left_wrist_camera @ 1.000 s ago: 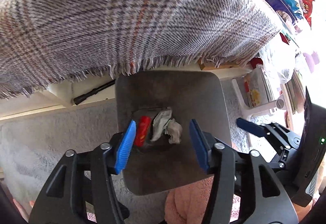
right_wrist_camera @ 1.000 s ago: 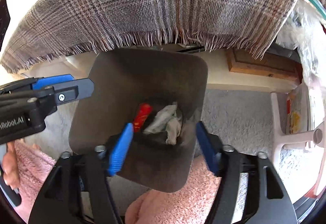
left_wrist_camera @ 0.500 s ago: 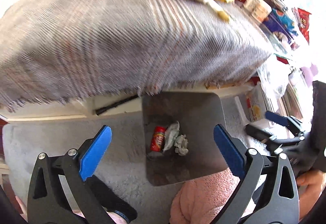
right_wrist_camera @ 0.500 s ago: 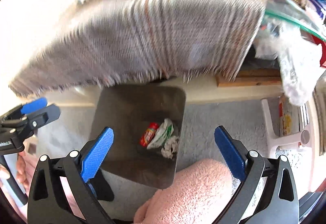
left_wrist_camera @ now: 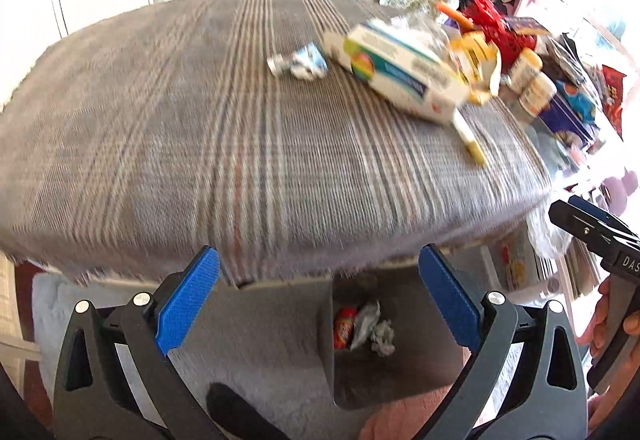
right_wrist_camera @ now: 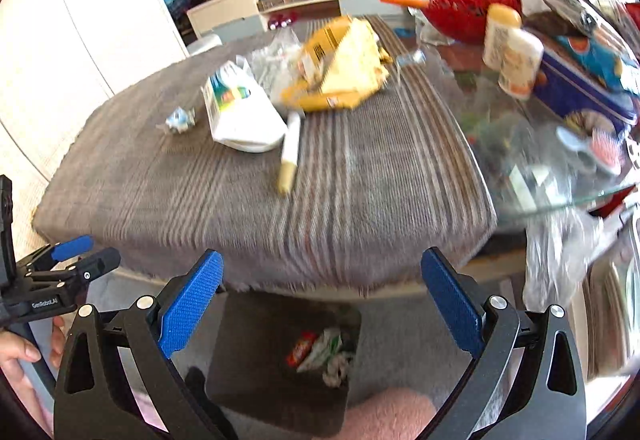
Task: Collect trash
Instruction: 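Move both open tools back over the table, then grasp the white stick with the right tool while the left tool grasps the blue-white paper scrap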
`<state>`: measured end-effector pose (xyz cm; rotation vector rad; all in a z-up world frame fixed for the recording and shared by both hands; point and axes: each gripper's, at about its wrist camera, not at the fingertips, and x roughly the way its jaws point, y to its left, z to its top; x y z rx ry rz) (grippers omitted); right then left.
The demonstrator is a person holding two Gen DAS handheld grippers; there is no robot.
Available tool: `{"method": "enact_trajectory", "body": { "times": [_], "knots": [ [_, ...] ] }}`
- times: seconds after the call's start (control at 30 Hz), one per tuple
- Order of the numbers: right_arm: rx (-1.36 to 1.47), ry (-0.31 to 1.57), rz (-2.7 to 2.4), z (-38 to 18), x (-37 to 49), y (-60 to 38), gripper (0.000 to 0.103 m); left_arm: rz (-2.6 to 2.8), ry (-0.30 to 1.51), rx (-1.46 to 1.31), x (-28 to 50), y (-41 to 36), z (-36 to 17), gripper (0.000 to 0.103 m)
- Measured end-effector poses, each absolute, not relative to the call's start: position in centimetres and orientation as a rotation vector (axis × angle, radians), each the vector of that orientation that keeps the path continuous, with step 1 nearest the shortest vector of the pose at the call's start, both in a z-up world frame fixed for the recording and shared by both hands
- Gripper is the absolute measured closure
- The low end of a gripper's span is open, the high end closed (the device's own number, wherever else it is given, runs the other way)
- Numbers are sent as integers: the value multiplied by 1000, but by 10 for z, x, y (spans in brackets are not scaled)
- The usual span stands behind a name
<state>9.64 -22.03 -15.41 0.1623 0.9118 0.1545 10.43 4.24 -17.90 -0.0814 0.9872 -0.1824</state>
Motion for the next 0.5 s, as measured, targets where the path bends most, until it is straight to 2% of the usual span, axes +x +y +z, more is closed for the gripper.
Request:
{"method": "enact_trajectory", "body": {
  "times": [0.1,0.17,0.2,0.23,0.33,0.43,0.5],
  "knots": [
    [156,887,158,-150,118,-212,4,-168,972,-82,126,45,-171,8],
    [173,886,180,-152,130,-209,18,-161,973,-84,140,46,-168,10],
    [177,891,191,-155,138,-206,34,-165,974,-85,146,46,-168,15],
    [172,900,198,-156,144,-204,45,-172,977,-82,153,45,-168,19],
    [141,922,226,-163,162,-193,60,-175,976,-45,172,41,-169,24],
    [121,933,240,-170,175,-184,70,-178,971,-29,193,39,-174,28],
    [105,936,237,-173,181,-179,70,-176,964,-39,208,39,-178,28]
  ]
}}
